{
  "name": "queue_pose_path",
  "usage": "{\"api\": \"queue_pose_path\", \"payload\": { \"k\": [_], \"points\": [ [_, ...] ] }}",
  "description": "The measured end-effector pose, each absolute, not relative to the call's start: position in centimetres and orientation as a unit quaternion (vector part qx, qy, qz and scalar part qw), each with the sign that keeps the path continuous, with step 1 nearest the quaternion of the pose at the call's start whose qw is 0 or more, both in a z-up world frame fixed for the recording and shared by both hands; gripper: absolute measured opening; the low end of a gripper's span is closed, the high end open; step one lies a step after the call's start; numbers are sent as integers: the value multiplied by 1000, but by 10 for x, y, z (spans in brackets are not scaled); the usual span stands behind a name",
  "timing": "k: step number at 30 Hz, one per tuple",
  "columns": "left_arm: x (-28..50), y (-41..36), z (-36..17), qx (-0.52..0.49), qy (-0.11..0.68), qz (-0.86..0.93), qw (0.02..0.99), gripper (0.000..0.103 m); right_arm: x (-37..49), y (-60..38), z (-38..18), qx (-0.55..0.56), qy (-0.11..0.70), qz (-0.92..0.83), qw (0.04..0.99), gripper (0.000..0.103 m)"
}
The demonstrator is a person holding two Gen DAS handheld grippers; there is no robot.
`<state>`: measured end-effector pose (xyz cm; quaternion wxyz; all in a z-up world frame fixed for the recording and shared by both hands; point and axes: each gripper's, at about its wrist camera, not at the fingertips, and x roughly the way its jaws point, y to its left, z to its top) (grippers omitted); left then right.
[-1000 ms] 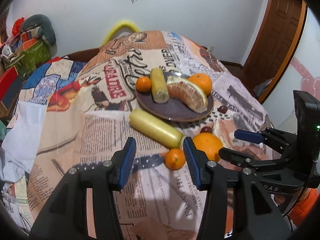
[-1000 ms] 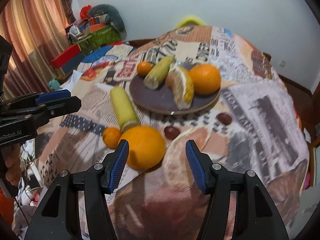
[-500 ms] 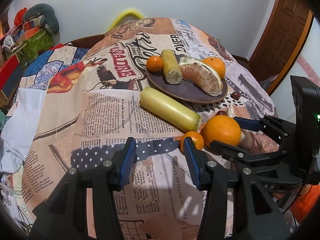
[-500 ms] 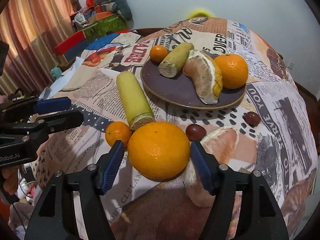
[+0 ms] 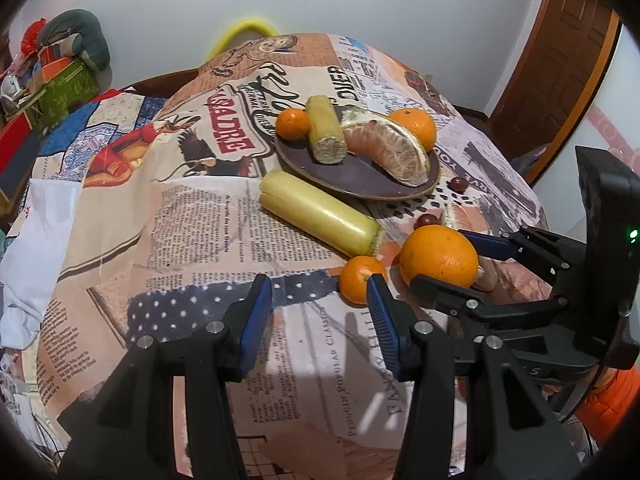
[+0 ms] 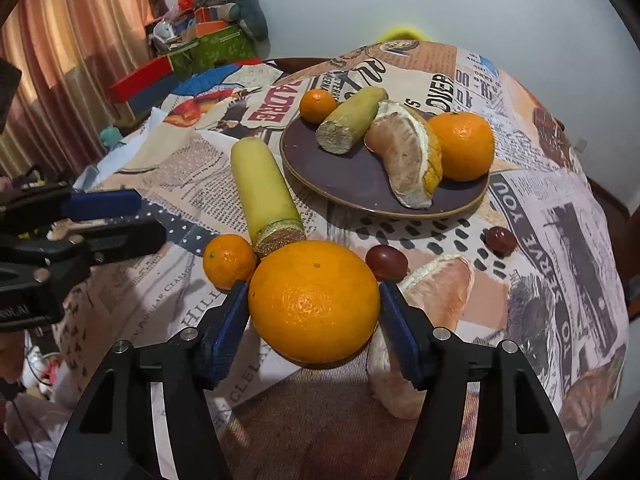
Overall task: Organize fruits
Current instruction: 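Grasp another large orange with the right tool while the left tool grasps a small mandarin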
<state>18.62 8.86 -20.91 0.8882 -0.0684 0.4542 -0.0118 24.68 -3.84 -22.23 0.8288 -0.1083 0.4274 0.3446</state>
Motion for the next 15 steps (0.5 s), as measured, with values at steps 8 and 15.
{"api": "queue_pose_path", "payload": {
  "k": [8, 15],
  "points": [
    [194, 68, -216, -58, 455, -35, 888, 49, 245, -69, -206, -48, 428, 347, 833, 61],
    [205, 54, -232, -48, 465, -44, 883, 49, 250, -94, -192, -47, 407, 312, 857, 61]
  ]
}}
